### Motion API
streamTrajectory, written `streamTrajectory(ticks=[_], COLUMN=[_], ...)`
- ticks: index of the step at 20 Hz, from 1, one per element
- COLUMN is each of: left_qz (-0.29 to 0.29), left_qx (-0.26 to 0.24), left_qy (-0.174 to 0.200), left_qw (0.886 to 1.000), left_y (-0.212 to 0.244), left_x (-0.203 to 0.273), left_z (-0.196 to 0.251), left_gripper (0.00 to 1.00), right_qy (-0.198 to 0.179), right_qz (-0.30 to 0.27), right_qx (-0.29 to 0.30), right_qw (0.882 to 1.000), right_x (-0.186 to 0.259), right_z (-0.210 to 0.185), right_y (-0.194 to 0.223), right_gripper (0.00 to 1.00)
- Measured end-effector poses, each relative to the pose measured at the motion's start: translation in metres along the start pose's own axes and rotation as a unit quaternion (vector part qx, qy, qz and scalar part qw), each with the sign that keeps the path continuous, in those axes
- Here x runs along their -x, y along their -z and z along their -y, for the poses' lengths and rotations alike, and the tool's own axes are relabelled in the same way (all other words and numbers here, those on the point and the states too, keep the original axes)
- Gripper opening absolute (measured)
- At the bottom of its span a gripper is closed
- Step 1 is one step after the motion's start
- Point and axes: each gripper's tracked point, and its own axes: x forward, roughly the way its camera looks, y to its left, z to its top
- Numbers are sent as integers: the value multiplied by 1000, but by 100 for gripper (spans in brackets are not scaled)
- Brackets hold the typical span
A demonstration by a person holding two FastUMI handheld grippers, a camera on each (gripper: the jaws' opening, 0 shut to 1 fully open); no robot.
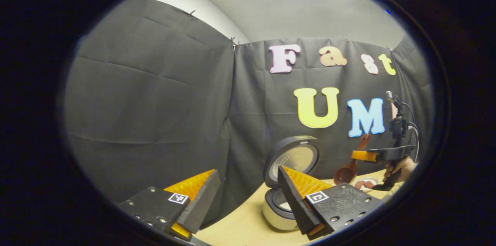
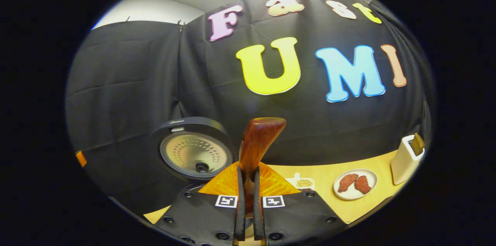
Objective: Close the left gripper, press the button to open the rice cooker; take a wooden spoon from the chopstick holder with the right hand, scoop a spoonful of rice and pour it into the rice cooker, then put the wooden spoon back into the chopstick holder.
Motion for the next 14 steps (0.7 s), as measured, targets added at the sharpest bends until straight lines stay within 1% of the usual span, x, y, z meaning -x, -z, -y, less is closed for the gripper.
streamTrajectory(ticks=[1, 2, 3, 4, 6, 7, 8, 12, 13, 14], left_qz=[2, 3, 4, 5, 8, 8, 9, 8, 9, 9], left_qx=[0, 0, 0, 1, 4, 6, 8, 16, 16, 16], left_qy=[9, 16, 24, 33, 49, 57, 65, 92, 98, 103], left_qw=[1000, 1000, 1000, 999, 999, 998, 998, 996, 995, 994], left_y=[-1, -3, -5, -5, -7, -8, -8, -8, -8, -9], left_x=[-1, -3, -6, -7, -7, -8, -7, -8, -8, -7], left_z=[9, 17, 25, 35, 51, 59, 68, 97, 104, 111], left_gripper=[93, 95, 95, 94, 93, 93, 93, 93, 93, 92], right_qy=[13, 26, 40, 54, 83, 96, 108, 148, 157, 165], right_qz=[2, 3, 5, 6, 8, 10, 10, 14, 15, 16], right_qx=[-3, -5, -7, -7, -6, -4, -2, -3, -4, -5], right_qw=[1000, 1000, 999, 998, 997, 995, 994, 989, 988, 986], right_x=[6, 12, 20, 27, 44, 52, 59, 92, 99, 109], right_z=[15, 29, 45, 57, 86, 100, 112, 156, 167, 175], right_y=[-4, -5, -7, -8, -9, -9, -10, -14, -15, -15], right_gripper=[10, 10, 14, 14, 6, 13, 10, 10, 6, 6])
